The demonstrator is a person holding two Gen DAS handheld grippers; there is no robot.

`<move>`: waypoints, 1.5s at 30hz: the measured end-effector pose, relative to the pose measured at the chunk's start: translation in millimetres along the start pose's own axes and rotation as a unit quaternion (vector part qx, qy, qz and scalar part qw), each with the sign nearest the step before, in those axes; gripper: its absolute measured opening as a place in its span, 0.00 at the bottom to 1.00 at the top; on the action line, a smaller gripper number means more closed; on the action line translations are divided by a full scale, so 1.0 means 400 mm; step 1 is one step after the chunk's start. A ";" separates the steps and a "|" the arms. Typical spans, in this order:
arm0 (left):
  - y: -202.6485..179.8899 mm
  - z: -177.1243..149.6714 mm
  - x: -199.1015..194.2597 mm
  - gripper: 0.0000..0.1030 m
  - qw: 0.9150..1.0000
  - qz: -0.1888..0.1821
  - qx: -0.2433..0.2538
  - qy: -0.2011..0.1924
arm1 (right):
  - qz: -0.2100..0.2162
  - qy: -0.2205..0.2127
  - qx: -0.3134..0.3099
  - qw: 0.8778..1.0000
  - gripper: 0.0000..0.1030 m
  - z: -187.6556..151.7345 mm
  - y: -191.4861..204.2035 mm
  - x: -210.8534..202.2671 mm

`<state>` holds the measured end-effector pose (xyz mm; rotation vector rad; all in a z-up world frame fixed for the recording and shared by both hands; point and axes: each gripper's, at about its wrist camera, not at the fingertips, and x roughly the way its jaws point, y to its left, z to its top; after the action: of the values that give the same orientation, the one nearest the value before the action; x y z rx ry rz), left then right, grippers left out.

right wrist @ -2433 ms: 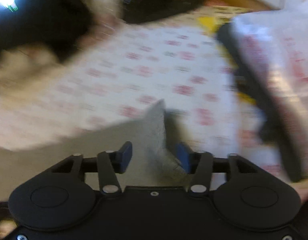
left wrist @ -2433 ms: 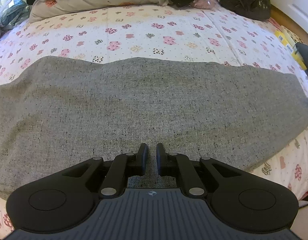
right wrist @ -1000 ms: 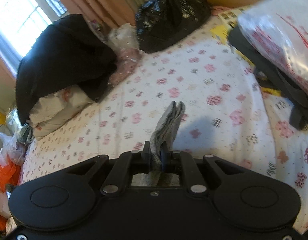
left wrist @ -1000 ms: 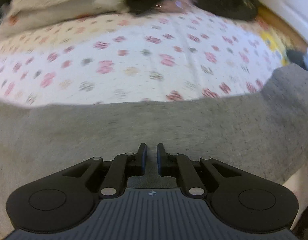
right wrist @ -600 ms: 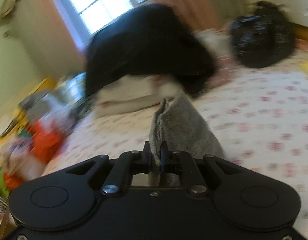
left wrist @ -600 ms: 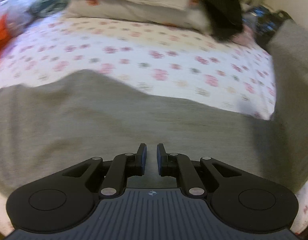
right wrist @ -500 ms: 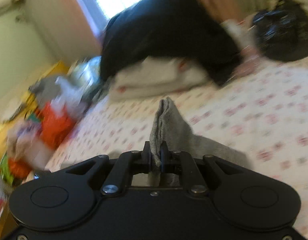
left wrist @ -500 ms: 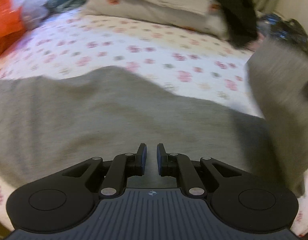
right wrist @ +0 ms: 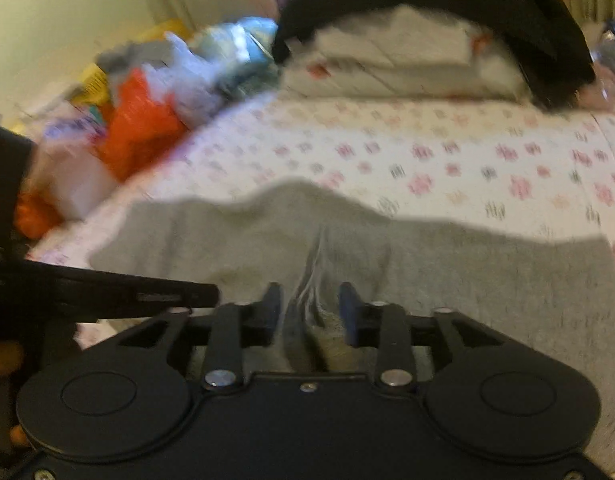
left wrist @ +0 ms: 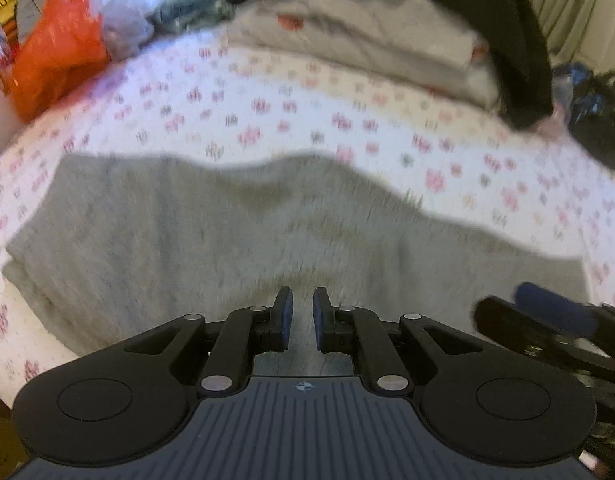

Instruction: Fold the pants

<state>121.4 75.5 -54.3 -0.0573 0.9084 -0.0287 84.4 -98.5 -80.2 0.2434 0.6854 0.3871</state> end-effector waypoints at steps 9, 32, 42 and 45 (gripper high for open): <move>-0.142 -0.005 0.050 0.11 0.996 -0.059 0.065 0.023 | -0.100 0.014 0.096 0.990 0.18 0.060 -0.248 -0.052; 0.062 -0.011 -0.015 0.30 1.000 0.013 0.027 -0.010 | -0.084 0.020 0.000 0.996 0.52 0.023 -0.104 -0.043; 0.322 0.015 -0.049 0.37 0.996 0.054 -0.071 -0.024 | -0.071 0.100 -0.073 0.990 0.52 -0.079 0.045 0.089; 0.400 0.014 -0.054 0.42 0.993 0.040 -0.111 -0.029 | -0.068 0.108 -0.061 0.990 0.52 -0.072 0.035 0.081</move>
<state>112.8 236.5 -43.8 -0.2282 0.8527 0.1490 84.6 -69.4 -115.3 0.0377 0.8823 0.3258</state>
